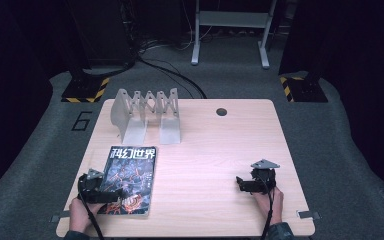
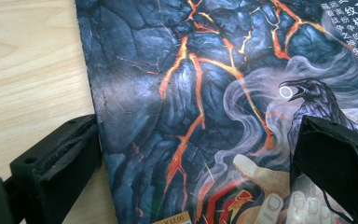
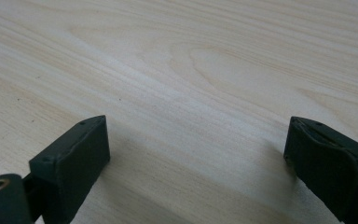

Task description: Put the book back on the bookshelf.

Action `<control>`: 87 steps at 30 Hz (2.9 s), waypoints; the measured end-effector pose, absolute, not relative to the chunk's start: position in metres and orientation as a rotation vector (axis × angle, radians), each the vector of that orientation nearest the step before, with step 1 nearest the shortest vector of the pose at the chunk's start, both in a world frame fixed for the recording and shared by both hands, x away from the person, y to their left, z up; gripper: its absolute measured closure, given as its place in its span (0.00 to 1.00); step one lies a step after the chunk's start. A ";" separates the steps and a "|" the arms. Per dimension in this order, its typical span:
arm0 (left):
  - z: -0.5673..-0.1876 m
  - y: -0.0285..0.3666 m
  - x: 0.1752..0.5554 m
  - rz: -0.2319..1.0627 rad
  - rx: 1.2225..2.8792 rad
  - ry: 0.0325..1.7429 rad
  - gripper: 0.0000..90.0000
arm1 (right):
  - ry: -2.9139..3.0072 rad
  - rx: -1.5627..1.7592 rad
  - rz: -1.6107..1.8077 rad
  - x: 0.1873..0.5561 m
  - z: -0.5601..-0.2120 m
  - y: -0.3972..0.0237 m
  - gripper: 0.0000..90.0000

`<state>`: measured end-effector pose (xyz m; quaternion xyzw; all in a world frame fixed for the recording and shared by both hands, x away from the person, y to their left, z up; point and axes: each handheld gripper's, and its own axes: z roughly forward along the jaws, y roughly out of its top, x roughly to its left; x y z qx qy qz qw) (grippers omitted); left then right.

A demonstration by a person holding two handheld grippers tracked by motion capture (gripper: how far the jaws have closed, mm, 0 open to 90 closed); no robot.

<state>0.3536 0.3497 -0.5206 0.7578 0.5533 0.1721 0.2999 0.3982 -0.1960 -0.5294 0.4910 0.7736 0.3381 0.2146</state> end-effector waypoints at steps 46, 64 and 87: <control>-0.522 0.220 0.364 0.454 2.041 1.383 0.01 | 2.141 1.357 0.940 0.398 -0.529 -0.196 0.09; -0.522 0.181 0.364 0.445 2.042 1.364 0.01 | 2.142 1.357 0.940 0.398 -0.529 -0.196 0.09; -0.528 0.255 0.373 0.534 1.926 1.432 0.00 | 2.160 1.351 0.936 0.397 -0.528 -0.196 0.10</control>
